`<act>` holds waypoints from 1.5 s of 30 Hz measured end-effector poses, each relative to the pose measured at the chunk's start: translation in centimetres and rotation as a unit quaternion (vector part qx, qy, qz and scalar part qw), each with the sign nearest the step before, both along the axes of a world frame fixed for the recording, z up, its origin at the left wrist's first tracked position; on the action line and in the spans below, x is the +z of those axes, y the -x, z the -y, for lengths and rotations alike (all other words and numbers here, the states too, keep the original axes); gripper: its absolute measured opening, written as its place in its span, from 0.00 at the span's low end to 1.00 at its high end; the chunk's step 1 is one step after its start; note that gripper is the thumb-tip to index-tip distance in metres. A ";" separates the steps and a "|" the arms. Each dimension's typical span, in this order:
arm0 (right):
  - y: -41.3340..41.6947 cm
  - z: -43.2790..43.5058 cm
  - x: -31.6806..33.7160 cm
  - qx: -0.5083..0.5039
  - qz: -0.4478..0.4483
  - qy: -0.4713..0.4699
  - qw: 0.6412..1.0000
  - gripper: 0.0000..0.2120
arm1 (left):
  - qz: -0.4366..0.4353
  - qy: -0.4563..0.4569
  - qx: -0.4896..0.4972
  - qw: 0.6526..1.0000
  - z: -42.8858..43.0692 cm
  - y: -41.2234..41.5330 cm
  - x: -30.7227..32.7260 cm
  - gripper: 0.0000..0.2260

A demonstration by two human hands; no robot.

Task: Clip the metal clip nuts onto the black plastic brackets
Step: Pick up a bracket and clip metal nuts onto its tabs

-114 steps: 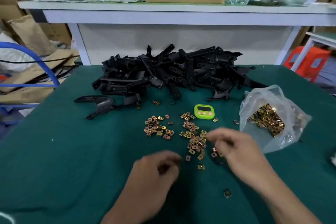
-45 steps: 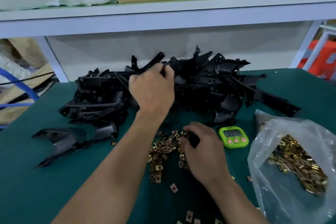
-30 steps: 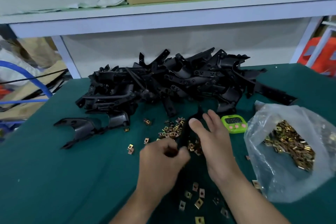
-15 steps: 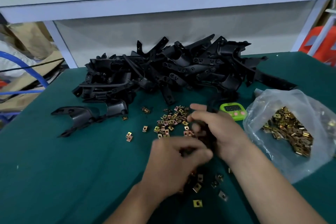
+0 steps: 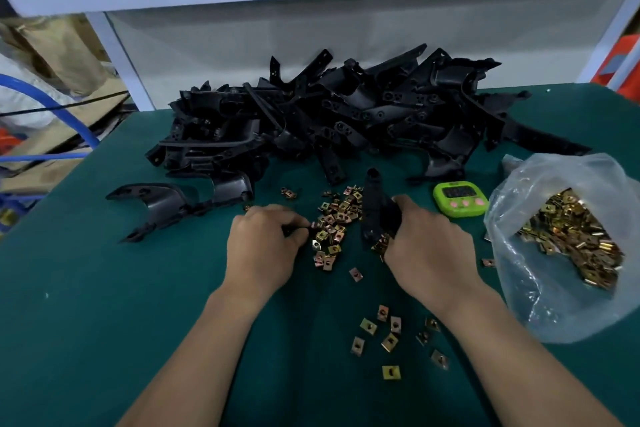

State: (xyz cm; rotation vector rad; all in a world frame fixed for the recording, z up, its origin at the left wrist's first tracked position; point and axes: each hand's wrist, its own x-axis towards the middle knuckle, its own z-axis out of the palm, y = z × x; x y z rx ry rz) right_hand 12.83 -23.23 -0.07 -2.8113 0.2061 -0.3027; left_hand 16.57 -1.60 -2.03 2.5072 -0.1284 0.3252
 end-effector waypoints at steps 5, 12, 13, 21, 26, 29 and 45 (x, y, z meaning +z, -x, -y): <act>-0.1 0.2 -0.2 0.004 0.012 0.001 1.000 0.17 | -0.015 -0.009 0.042 0.999 -1.1 0.0 0.1 0.12; -0.2 0.3 -0.5 0.015 0.031 0.013 0.999 0.14 | -0.025 0.026 0.003 0.999 -0.9 0.4 0.3 0.08; -0.2 0.3 -0.5 0.017 0.033 0.012 0.999 0.13 | -0.030 0.053 0.008 0.998 -0.6 0.6 0.3 0.10; -0.1 0.5 -0.6 0.019 0.042 0.016 0.999 0.12 | -0.015 0.046 0.061 0.997 -0.2 0.7 0.6 0.10; 0.0 0.6 -0.7 0.012 0.048 -0.007 0.999 0.13 | 0.114 0.004 -0.056 0.992 0.9 2.5 1.9 0.11; -0.1 0.6 -0.9 -0.001 0.052 0.004 0.999 0.11 | 0.007 -0.017 -0.205 0.979 2.9 4.2 2.1 0.11; 0.1 0.2 -0.5 0.031 0.074 0.007 0.997 0.14 | -0.068 0.404 -0.003 0.912 3.4 3.1 0.9 0.09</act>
